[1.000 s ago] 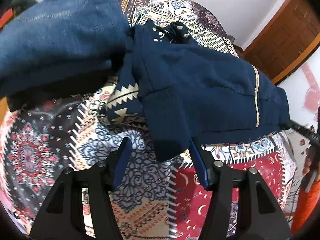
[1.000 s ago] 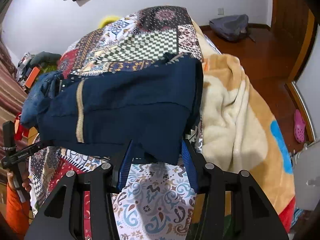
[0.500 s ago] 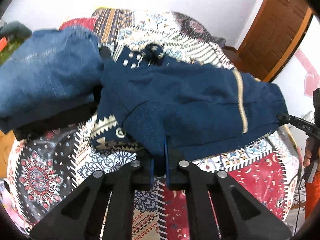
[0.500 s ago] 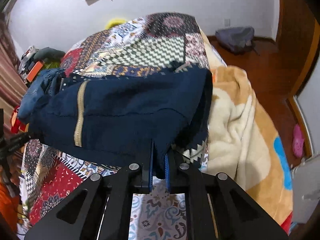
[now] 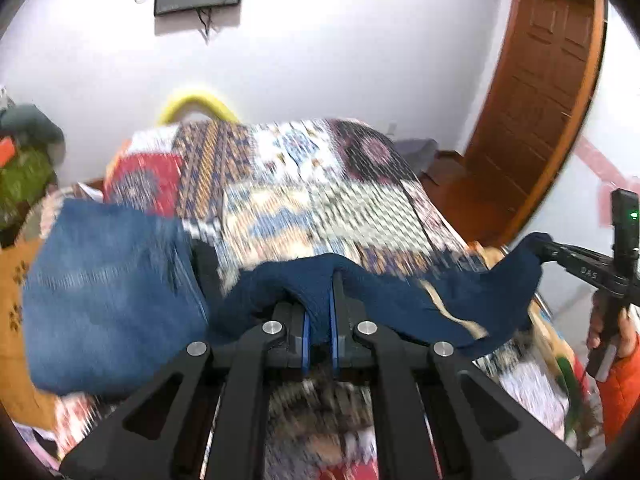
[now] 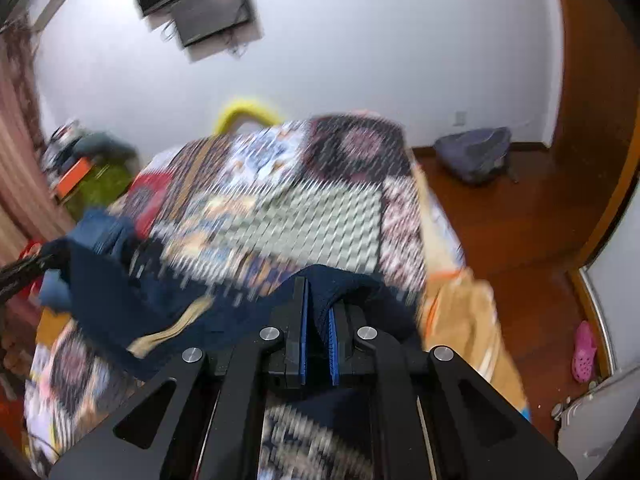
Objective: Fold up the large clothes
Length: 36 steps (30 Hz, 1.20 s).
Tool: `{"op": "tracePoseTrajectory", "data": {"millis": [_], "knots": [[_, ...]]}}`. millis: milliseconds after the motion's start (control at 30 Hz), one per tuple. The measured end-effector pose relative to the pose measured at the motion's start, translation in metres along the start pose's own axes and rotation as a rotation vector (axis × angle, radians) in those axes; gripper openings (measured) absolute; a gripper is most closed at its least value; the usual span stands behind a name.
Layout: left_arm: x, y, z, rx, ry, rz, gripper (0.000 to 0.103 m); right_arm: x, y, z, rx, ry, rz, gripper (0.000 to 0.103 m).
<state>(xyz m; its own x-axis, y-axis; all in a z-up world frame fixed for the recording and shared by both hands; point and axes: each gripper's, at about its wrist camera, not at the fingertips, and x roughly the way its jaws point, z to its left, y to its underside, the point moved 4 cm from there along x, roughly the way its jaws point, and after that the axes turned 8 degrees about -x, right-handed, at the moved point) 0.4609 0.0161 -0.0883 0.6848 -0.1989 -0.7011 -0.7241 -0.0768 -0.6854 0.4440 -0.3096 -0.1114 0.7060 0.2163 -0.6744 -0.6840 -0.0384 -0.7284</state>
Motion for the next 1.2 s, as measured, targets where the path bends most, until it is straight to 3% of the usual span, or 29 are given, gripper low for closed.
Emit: {"op": "tracePoseTrajectory", "data": {"millis": [167, 200, 233, 267, 300, 367, 567, 700, 833, 900, 1000, 1133, 1200], "knots": [[0.039, -0.04, 0.007, 0.034, -0.165, -0.021, 0.007, 0.025, -0.014, -0.009, 0.059, 0.084, 0.039, 0.011], [0.047, -0.043, 0.006, 0.053, -0.188, -0.007, 0.013, 0.025, -0.013, -0.006, 0.056, 0.106, 0.034, 0.013], [0.05, -0.043, 0.004, 0.066, -0.189, 0.002, 0.017, 0.023, -0.012, -0.005, 0.047, 0.122, 0.025, 0.019], [0.052, -0.042, 0.002, 0.078, -0.187, 0.007, 0.028, 0.02, -0.012, -0.003, 0.036, 0.141, 0.013, 0.029], [0.051, -0.04, 0.0, 0.084, -0.183, 0.0, 0.038, 0.017, -0.011, 0.0, 0.028, 0.157, 0.003, 0.045], [0.048, -0.032, -0.005, 0.097, -0.169, -0.02, 0.05, 0.011, -0.008, 0.008, 0.009, 0.142, -0.026, 0.059], [0.053, 0.006, -0.02, 0.172, -0.159, 0.051, 0.053, 0.01, 0.009, 0.037, -0.057, 0.012, 0.059, 0.059], [0.054, 0.037, -0.023, 0.179, -0.15, 0.097, 0.058, 0.01, 0.034, 0.058, -0.115, -0.022, 0.12, 0.059], [0.051, 0.068, -0.021, 0.157, -0.135, 0.146, 0.059, 0.011, 0.059, 0.074, -0.169, -0.04, 0.177, 0.061], [0.049, 0.081, -0.018, 0.157, -0.135, 0.161, 0.06, 0.017, 0.073, 0.081, -0.192, -0.047, 0.219, 0.069], [0.05, 0.103, -0.009, 0.146, -0.149, 0.195, 0.061, 0.028, 0.095, 0.085, -0.205, -0.057, 0.293, 0.071], [0.059, 0.128, 0.011, 0.101, -0.177, 0.253, 0.061, 0.047, 0.128, 0.084, -0.245, -0.017, 0.412, 0.071], [0.062, 0.139, 0.025, 0.068, -0.197, 0.271, 0.061, 0.049, 0.139, 0.084, -0.283, 0.006, 0.421, 0.071]]}}
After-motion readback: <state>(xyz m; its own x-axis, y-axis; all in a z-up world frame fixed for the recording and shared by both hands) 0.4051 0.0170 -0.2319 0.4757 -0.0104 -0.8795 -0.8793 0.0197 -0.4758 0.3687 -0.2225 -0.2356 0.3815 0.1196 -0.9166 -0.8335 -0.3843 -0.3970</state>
